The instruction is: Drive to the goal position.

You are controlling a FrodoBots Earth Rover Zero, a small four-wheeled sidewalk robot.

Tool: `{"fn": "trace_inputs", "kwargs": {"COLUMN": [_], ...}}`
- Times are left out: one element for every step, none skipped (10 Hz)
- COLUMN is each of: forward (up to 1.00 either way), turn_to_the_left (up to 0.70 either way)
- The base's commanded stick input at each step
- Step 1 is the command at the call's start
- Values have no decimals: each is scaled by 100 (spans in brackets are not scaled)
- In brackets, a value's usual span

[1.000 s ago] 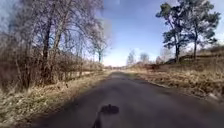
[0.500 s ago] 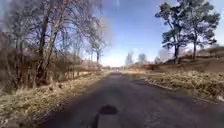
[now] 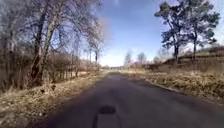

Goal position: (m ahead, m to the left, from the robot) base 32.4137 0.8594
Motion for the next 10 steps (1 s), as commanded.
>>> {"fn": "trace_inputs", "kwargs": {"forward": [85,85,85,85,85,85,85,85,85,85], "turn_to_the_left": [0,0,0,0,0,0,0,0,0,0]}}
